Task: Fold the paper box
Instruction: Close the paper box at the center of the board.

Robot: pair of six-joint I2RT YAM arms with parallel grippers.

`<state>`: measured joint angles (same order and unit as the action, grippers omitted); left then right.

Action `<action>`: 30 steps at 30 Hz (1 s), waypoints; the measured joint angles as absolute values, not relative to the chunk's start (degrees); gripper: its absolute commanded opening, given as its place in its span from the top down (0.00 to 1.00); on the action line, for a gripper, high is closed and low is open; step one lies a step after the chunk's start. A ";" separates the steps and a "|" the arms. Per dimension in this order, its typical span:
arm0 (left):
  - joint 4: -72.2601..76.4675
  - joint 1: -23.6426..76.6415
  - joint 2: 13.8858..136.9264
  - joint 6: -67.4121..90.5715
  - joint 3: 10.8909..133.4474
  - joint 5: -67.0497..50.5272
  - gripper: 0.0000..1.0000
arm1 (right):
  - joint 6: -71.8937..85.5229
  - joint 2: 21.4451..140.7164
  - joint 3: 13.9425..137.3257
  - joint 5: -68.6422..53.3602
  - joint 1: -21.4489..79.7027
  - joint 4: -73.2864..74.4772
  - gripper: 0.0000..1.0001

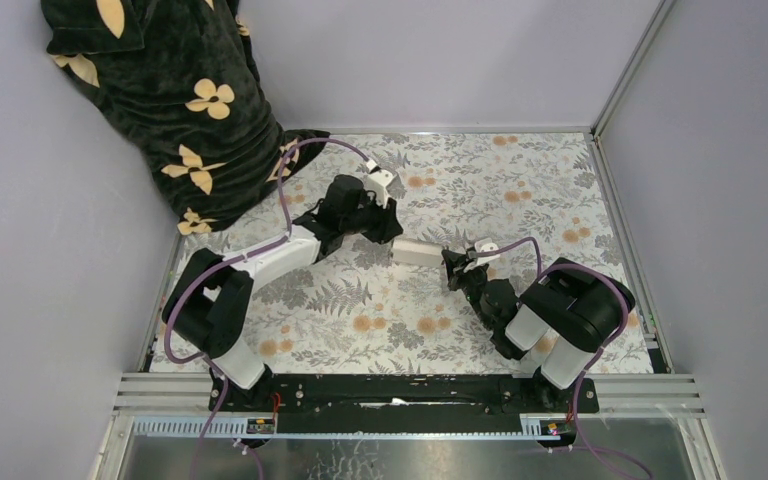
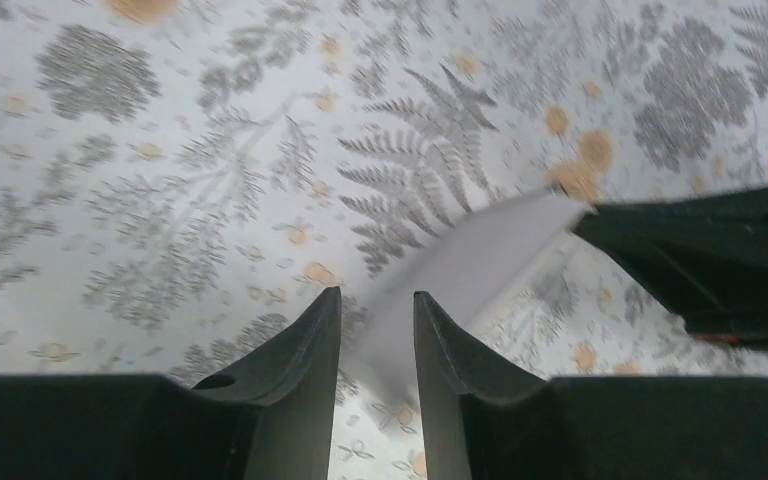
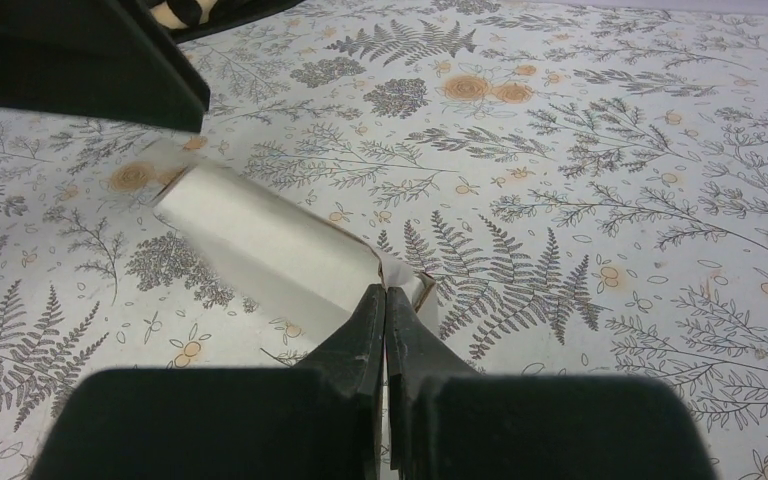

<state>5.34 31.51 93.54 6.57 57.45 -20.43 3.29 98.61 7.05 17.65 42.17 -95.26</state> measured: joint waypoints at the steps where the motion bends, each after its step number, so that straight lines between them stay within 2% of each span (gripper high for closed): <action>1: 5.93 31.31 93.45 6.68 57.39 -20.08 0.62 | 3.29 98.48 7.05 17.89 42.26 -95.26 1.00; 15: 9.87 30.79 93.47 11.35 57.32 -19.09 0.60 | 2.63 98.10 7.18 18.17 43.40 -95.24 1.00; 20: 10.59 31.97 93.47 15.05 57.45 -19.59 0.63 | 2.42 98.15 7.77 18.59 43.55 -95.20 1.00; 23: 10.39 32.75 93.17 17.23 57.25 -18.11 0.70 | 2.39 98.15 7.90 18.61 43.57 -95.18 1.00; 25: 9.23 33.10 92.16 19.00 56.77 -16.19 0.84 | 2.37 98.15 7.99 18.65 43.57 -95.15 1.00; 26: 8.43 33.12 91.61 19.77 56.73 -15.14 0.87 | 2.37 98.15 8.03 18.70 43.57 -95.13 1.00; 28: 5.96 33.06 90.15 21.02 56.75 -12.14 0.89 | 2.37 98.15 8.05 18.81 43.57 -95.11 1.00; 30: 2.37 33.06 87.90 21.82 56.75 -8.32 0.85 | 2.37 98.15 8.12 18.85 43.62 -95.07 1.00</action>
<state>2.37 33.06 87.90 21.82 56.75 -8.32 2.37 98.15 8.12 18.85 43.62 -95.07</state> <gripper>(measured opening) 0.119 0.026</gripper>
